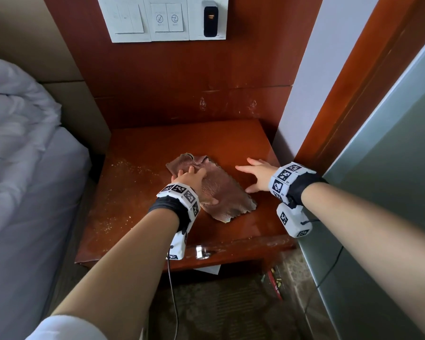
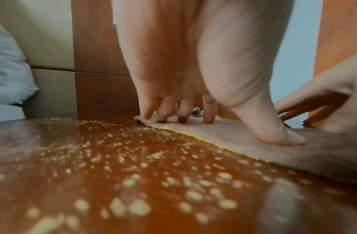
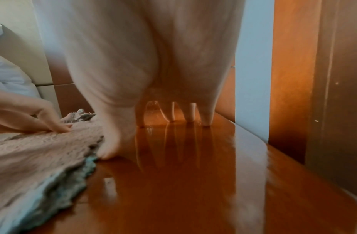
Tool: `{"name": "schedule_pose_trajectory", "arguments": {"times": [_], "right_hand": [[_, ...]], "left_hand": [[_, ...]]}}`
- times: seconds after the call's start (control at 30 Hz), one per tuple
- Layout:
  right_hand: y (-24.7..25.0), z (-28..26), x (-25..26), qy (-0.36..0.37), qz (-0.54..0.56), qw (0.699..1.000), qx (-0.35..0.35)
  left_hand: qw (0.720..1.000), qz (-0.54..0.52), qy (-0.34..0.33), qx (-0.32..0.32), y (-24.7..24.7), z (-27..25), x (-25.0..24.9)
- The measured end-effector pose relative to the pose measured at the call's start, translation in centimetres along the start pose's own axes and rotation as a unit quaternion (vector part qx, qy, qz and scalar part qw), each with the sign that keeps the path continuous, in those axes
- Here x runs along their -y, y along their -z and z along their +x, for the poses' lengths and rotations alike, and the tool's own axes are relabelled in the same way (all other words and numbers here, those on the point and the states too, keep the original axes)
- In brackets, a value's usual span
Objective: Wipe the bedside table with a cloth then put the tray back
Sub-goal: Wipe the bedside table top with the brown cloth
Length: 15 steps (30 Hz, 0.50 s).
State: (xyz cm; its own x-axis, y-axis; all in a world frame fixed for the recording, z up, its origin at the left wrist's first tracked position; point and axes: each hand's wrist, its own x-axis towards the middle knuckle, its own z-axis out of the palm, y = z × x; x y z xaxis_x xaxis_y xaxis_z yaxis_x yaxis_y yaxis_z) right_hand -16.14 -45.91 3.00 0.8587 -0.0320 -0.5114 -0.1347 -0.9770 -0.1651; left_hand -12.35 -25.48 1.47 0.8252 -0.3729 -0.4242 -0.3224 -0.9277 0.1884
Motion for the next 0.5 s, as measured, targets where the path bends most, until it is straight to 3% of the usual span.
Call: {"name": "schedule_pose_trajectory", "arguments": {"times": [0.5], "right_hand": [[3.3, 4.9, 1.5, 0.010, -0.068, 0.995, 0.076]], "left_hand": [[0.999, 0.005, 0.023, 0.030, 3.1, 4.6, 1.6]]}}
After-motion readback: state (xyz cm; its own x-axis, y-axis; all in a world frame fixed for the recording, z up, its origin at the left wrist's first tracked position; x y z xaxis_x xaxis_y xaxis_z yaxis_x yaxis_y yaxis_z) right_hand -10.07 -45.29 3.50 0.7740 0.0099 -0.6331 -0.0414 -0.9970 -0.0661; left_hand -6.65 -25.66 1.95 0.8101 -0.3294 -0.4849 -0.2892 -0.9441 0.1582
